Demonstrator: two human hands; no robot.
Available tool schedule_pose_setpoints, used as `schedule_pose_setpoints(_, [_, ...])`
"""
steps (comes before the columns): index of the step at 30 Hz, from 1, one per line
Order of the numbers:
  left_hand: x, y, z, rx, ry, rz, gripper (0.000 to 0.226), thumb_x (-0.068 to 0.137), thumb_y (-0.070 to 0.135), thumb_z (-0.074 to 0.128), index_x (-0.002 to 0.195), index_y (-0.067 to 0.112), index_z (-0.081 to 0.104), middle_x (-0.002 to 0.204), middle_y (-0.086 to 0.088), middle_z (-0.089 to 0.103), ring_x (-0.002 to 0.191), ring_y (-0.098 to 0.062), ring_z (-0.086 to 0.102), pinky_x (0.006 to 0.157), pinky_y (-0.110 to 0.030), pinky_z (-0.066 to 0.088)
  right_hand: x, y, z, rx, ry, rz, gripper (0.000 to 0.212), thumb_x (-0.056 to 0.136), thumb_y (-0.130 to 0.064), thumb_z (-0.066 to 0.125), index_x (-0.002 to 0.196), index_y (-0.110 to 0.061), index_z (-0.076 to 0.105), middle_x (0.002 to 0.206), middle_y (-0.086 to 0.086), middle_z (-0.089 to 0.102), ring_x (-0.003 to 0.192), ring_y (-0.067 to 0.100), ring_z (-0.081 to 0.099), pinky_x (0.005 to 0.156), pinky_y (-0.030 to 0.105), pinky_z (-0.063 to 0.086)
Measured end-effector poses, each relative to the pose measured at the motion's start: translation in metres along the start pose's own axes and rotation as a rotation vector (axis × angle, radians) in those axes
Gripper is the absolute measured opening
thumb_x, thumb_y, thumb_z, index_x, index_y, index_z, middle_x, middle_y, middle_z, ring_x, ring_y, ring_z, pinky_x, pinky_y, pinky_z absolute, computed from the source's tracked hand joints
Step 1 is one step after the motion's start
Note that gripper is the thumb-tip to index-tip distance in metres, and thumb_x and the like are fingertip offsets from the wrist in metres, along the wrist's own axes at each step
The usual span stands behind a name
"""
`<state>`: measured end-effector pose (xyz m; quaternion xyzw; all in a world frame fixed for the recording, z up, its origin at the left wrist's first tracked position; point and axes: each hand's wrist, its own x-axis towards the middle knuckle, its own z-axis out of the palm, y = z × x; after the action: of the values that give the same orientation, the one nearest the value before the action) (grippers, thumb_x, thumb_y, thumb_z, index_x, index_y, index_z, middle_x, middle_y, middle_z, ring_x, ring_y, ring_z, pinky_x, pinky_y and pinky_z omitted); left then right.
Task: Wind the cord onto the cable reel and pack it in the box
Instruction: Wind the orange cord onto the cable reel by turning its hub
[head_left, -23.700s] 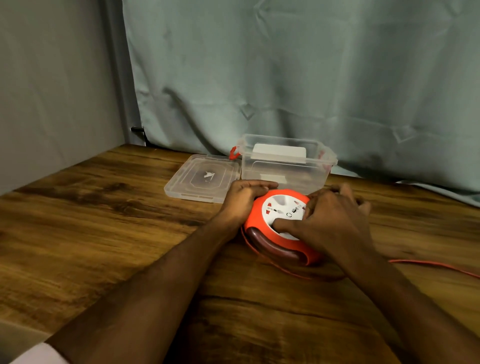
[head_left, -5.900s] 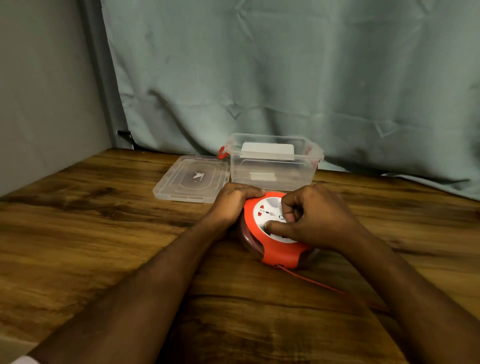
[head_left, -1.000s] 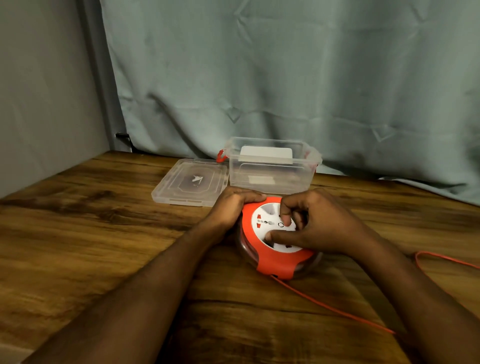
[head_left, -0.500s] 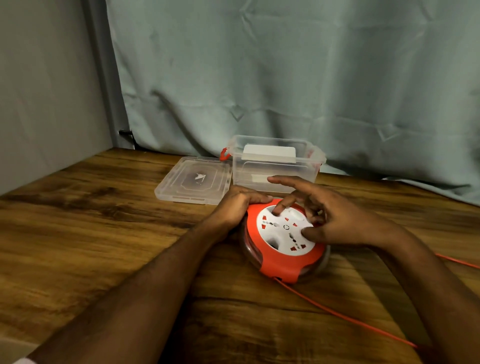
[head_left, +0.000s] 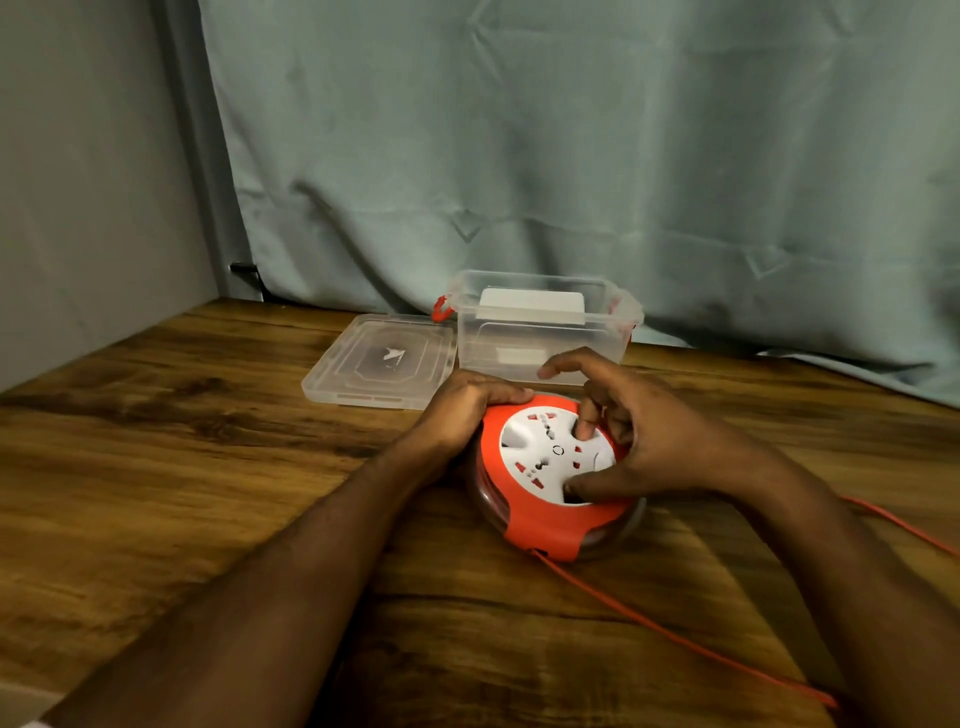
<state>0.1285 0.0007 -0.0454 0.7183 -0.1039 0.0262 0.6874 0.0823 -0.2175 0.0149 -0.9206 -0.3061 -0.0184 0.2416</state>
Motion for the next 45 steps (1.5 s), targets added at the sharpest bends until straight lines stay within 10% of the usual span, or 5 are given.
schedule_pose_setpoints(9, [0.003, -0.002, 0.001, -0.032, 0.022, 0.011, 0.014, 0.085, 0.010, 0.070, 0.091, 0.001, 0.079, 0.090, -0.017, 0.079, 0.084, -0.030, 0.076, 0.079, -0.038, 0.061, 0.008, -0.013, 0.019, -0.187, 0.158, 0.027, 0.046, 0.064, -0.070, 0.080, 0.075, -0.028, 0.065, 0.058, -0.007, 0.063, 0.055, 0.006, 0.058, 0.052, 0.026, 0.039])
schedule_pose_setpoints(18, [0.001, 0.000, 0.002, -0.036, 0.022, 0.011, 0.020, 0.087, 0.010, 0.068, 0.095, -0.005, 0.077, 0.092, -0.020, 0.078, 0.085, -0.033, 0.075, 0.080, -0.040, 0.060, 0.007, -0.009, 0.016, -0.088, 0.164, -0.018, 0.031, 0.077, -0.050, 0.083, 0.098, -0.043, 0.062, 0.066, -0.018, 0.065, 0.056, 0.002, 0.059, 0.052, 0.030, 0.046])
schedule_pose_setpoints(22, [0.001, -0.001, 0.001, 0.011, 0.006, 0.038, 0.017, 0.089, 0.011, 0.066, 0.092, 0.003, 0.080, 0.090, -0.014, 0.079, 0.087, -0.032, 0.076, 0.080, -0.040, 0.059, 0.006, -0.005, 0.009, -0.056, 0.133, -0.057, 0.052, 0.077, -0.013, 0.077, 0.115, -0.043, 0.061, 0.073, -0.031, 0.063, 0.051, 0.003, 0.055, 0.045, 0.017, 0.038])
schedule_pose_setpoints(32, [0.000, 0.001, 0.002, 0.002, 0.013, 0.028, 0.017, 0.088, 0.011, 0.069, 0.098, 0.002, 0.079, 0.091, -0.014, 0.079, 0.081, -0.026, 0.076, 0.073, -0.031, 0.059, 0.007, 0.010, 0.003, 0.131, -0.048, -0.067, 0.097, 0.070, 0.009, 0.077, 0.140, -0.049, 0.044, 0.116, -0.016, 0.072, 0.050, 0.004, 0.052, 0.048, 0.018, 0.045])
schedule_pose_setpoints(45, [0.000, 0.001, 0.000, -0.018, 0.018, -0.025, 0.016, 0.087, 0.017, 0.070, 0.087, 0.004, 0.079, 0.087, -0.017, 0.078, 0.074, -0.027, 0.074, 0.072, -0.032, 0.055, -0.001, -0.002, -0.002, 0.031, 0.017, 0.025, 0.112, 0.067, -0.028, 0.096, 0.146, -0.061, 0.025, 0.106, -0.007, 0.069, 0.075, -0.017, 0.062, 0.056, 0.008, 0.048])
